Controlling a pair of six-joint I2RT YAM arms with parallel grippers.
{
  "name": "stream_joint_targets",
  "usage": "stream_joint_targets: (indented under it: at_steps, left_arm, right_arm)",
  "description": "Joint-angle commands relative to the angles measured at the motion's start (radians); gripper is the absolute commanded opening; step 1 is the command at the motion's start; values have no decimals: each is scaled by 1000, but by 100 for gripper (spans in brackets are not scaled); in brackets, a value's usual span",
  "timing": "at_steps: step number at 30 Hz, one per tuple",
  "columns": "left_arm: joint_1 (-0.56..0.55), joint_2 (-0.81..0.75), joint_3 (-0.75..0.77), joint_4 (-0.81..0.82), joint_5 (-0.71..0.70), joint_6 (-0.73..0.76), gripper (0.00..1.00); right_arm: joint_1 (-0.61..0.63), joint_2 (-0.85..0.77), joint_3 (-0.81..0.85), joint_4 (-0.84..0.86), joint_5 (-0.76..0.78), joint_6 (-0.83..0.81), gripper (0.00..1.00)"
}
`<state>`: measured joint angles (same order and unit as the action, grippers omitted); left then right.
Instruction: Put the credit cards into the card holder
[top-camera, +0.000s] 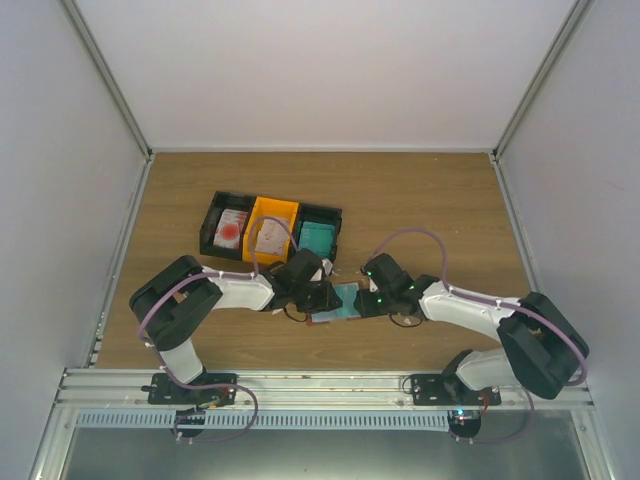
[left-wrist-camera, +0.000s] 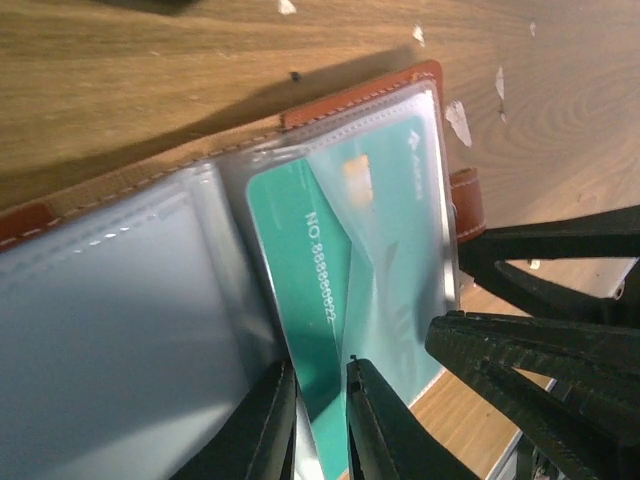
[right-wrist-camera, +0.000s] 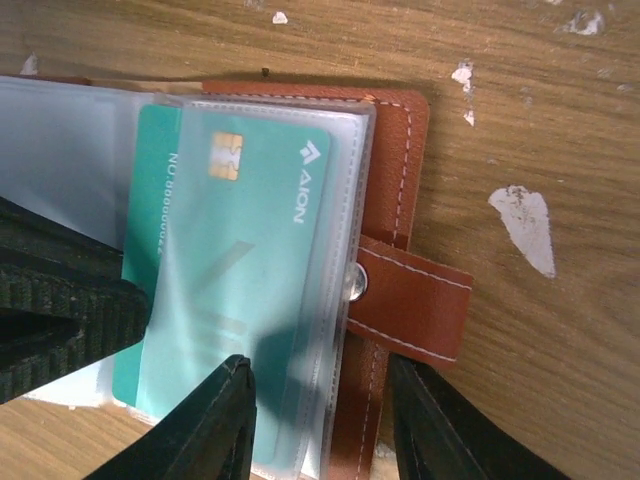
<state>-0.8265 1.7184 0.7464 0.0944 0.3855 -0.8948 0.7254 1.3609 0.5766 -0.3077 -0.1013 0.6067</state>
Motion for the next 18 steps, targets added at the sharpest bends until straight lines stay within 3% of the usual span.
stream_joint_targets:
  at_steps: [1, 9, 14, 18]
  left_arm:
    - [-27, -1, 18, 63, 44, 60, 20]
    - [-46, 17, 39, 84, 72, 90, 26]
    - [-47, -35, 31, 20, -7, 93, 31]
    - [-46, -128, 27, -54, -90, 117, 42]
  right_arm:
    - [6, -57, -5, -28, 42, 8, 40]
    - [6, -99, -9, -37, 51, 15, 45]
    - [6, -118, 5, -120, 140, 40, 49]
    - [6, -188, 25, -175, 180, 38, 51]
